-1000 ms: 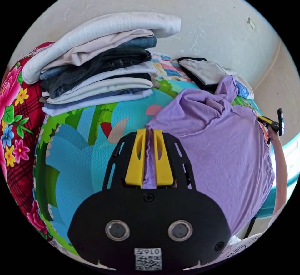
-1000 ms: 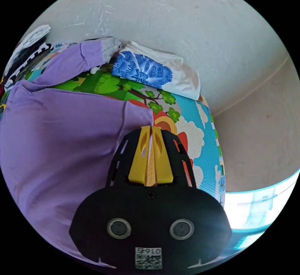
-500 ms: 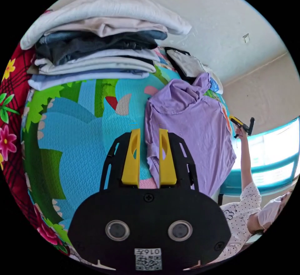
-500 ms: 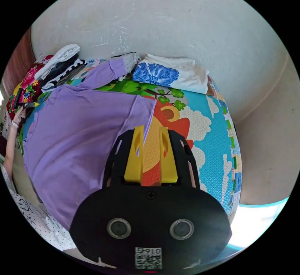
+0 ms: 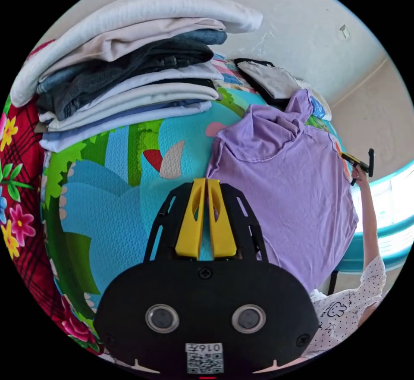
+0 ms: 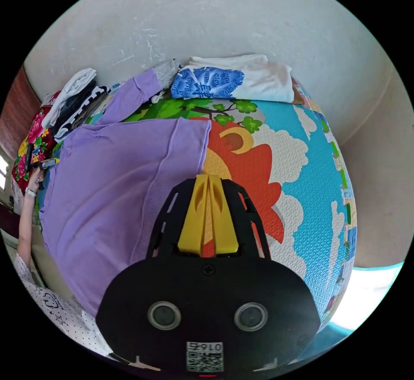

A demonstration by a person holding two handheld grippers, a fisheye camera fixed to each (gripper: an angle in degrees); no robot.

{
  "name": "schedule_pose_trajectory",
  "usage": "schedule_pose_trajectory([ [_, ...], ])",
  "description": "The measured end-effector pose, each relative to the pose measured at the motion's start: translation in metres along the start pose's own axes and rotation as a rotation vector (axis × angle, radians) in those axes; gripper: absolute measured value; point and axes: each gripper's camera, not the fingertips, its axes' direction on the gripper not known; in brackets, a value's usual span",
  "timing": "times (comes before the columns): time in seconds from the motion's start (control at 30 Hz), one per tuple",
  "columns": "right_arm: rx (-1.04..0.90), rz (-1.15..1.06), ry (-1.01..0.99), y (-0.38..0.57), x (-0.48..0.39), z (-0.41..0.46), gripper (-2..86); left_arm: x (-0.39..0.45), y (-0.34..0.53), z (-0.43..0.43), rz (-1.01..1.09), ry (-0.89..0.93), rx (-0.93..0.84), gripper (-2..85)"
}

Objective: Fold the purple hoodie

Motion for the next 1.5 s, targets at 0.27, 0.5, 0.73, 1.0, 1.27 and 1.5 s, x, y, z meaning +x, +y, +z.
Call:
schedule_pose_trajectory([
  [0.27, 0.132, -0.158, 0.093, -0.013, -0.04, -0.016, 4.0, -0.017, -0.009, -0.022, -0.033, 0.251, -0.004, 3.4],
  [0.5, 0.186, -0.131, -0.24, -0.086, -0.101, -0.008, 14.7, 0.063, -0.021, -0.034, 0.166, 0.263, 0.144, 5.9],
  [0.73, -0.071, 0.07, -0.458, -0.125, -0.126, 0.08, 11.1, 0.102, -0.004, -0.031, 0.224, 0.252, 0.187, 4.2],
  [1.0, 0.338, -0.204, -0.514, -0.062, -0.173, -0.027, 2.4, 0.126, 0.037, -0.043, 0.256, 0.233, 0.167, 2.6],
  [1.27, 0.811, -0.806, -0.775, 0.142, -0.221, -0.198, 1.7, 0.163, 0.104, -0.074, 0.255, 0.261, 0.218, 2.1],
  [1.5, 0.45, -0.954, -0.584, 0.32, -0.269, -0.166, 2.6, 0.2, 0.203, -0.094, 0.287, 0.261, 0.207, 3.5],
])
